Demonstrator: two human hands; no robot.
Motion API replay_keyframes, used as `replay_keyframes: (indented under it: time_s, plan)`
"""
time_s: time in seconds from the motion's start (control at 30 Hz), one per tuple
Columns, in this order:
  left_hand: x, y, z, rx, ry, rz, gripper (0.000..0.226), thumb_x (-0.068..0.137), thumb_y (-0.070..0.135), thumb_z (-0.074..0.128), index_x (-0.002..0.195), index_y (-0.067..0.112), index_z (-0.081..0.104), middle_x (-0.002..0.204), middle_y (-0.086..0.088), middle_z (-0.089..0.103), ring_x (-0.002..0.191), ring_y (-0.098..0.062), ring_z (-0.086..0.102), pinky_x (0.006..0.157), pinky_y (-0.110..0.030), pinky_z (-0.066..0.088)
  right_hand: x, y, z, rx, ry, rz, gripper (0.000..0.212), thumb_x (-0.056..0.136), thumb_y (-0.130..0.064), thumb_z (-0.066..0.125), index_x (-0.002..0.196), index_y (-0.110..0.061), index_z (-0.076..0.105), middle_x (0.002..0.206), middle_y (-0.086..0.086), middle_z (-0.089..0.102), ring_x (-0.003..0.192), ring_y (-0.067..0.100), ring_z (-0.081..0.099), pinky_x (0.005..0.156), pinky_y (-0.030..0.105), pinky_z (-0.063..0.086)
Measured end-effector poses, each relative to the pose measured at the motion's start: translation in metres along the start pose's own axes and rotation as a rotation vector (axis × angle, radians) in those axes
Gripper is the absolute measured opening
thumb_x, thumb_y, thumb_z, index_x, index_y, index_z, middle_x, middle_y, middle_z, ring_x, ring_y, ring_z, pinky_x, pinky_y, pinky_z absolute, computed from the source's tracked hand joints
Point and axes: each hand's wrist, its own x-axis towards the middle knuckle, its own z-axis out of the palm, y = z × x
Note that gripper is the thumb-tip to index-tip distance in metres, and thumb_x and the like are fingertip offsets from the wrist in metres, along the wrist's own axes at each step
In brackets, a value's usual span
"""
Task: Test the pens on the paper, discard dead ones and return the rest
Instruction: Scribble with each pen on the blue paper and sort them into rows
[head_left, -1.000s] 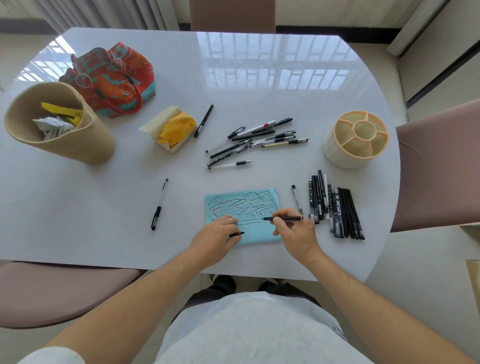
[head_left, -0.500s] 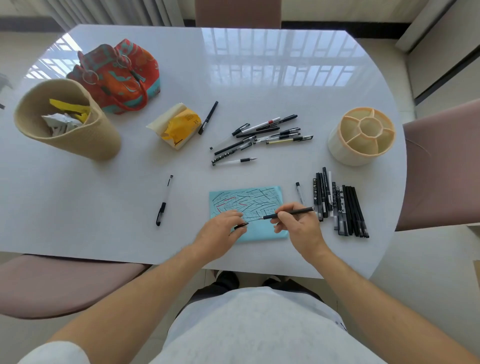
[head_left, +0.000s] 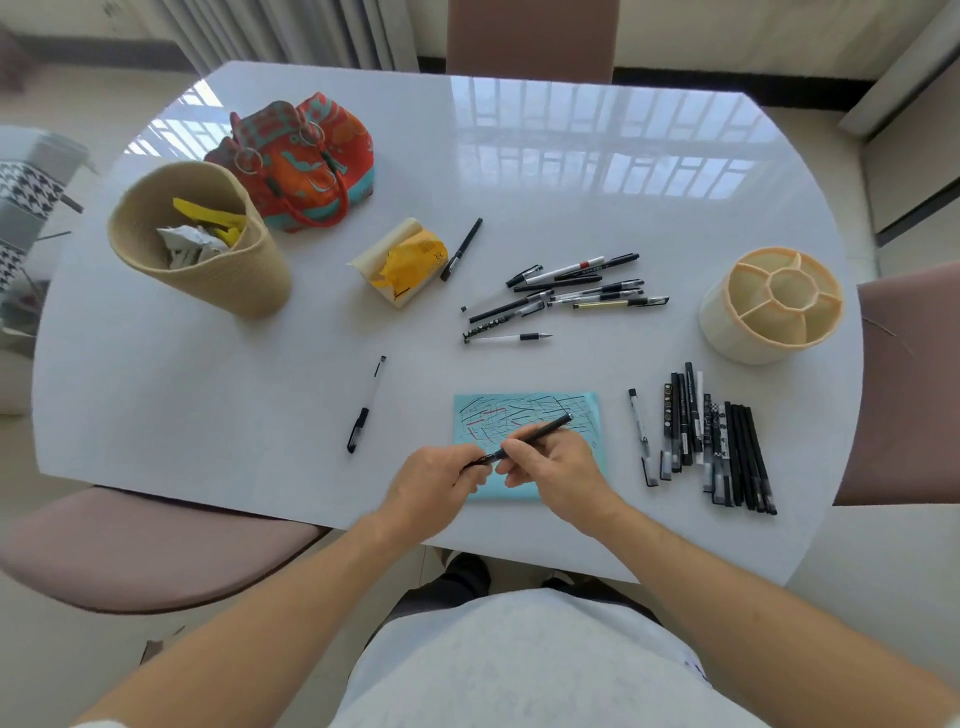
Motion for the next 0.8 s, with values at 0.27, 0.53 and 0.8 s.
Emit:
replay_keyframes:
  time_s: [0.27,0.53,0.8]
  plan:
    - [-0.016,-0.078,-0.049,0.217,0.324,-0.557,0.033,0.097,0.047,0.05,0.078,0.023,0.064,0.065,0.007,0.062,0.062,-0.017,0.057,0.054,-0.031,0.042,0.116,-0.044,-0.026,-0.757,0.258,-0.224,0.019,0.095,-0.017,0.065,0.112,-0.013,0.074,0.11,0.005,0.072,0.091,0.021,0.066,0.094,0.038,0.052]
    - [-0.007,-0.106,-0.055,0.577,0.043,-0.674,0.044,0.099,0.049,0.035,0.084,0.02,0.065,0.08,0.001,0.063,0.071,-0.023,0.057,0.058,-0.028,0.04,0.18,-0.046,-0.035,-1.481,0.103,-0.347,0.04,0.091,0.001,0.049,0.124,-0.016,0.065,0.122,0.007,0.065,0.103,0.034,0.065,0.077,0.037,0.051]
    - [-0.006,-0.111,-0.067,0.588,0.04,-0.709,0.051,0.087,0.056,0.037,0.058,0.018,0.054,0.06,0.003,0.057,0.053,-0.017,0.052,0.05,-0.024,0.035,0.12,-0.048,-0.071,-0.997,0.265,-0.252,0.009,0.082,-0.013,0.065,0.09,-0.016,0.069,0.087,0.002,0.064,0.08,0.027,0.062,0.072,0.034,0.048]
